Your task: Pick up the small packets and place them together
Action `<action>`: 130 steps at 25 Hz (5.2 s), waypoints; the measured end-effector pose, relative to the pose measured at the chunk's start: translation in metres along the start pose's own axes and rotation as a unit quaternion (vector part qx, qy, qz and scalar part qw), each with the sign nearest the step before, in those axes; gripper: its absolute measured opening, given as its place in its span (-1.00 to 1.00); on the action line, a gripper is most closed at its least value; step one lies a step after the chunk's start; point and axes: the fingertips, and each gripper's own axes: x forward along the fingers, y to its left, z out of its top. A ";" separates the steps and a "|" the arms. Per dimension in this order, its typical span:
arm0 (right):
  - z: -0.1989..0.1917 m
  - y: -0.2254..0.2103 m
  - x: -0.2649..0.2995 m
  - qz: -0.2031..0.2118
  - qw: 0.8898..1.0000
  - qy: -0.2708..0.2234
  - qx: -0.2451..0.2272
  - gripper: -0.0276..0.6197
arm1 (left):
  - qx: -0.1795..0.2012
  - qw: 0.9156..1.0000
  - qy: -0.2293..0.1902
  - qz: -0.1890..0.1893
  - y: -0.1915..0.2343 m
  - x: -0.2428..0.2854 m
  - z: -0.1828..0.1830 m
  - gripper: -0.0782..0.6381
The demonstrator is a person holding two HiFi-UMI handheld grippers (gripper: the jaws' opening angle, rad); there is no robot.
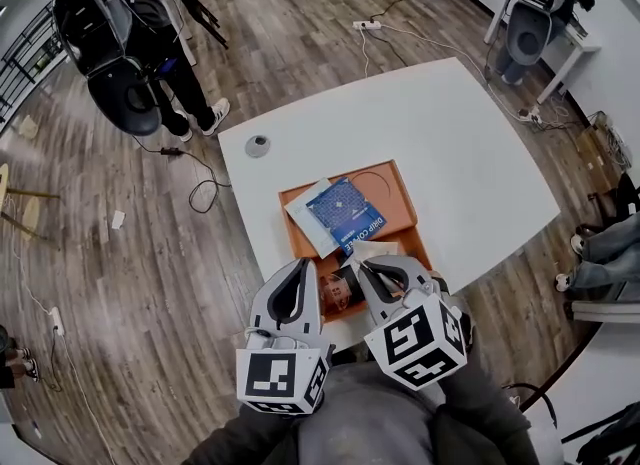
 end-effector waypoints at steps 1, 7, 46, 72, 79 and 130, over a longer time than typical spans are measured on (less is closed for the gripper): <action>0.005 -0.005 -0.001 -0.005 1.000 -0.005 0.000 -0.87 | 0.002 1.000 -0.004 0.000 0.000 0.001 0.004 -0.79; 0.024 -0.037 0.002 -0.025 0.999 -0.024 -0.002 -0.87 | 0.005 1.000 -0.013 0.010 0.007 0.014 0.017 -0.79; 0.038 -0.070 0.092 0.074 0.995 -0.026 0.054 -0.40 | -0.049 0.992 0.035 0.107 0.070 0.046 -0.009 -0.79; -0.041 -0.035 0.026 0.019 0.995 0.002 0.094 -0.40 | -0.033 0.998 0.053 0.031 0.003 0.007 -0.041 -0.79; -0.067 -0.019 0.031 0.026 0.994 0.024 0.108 -0.41 | -0.028 0.997 0.069 0.015 -0.006 0.006 -0.056 -0.79; -0.079 0.057 0.110 0.132 0.979 0.150 -0.037 -0.63 | -0.068 0.992 0.086 0.065 0.081 0.008 -0.073 -0.79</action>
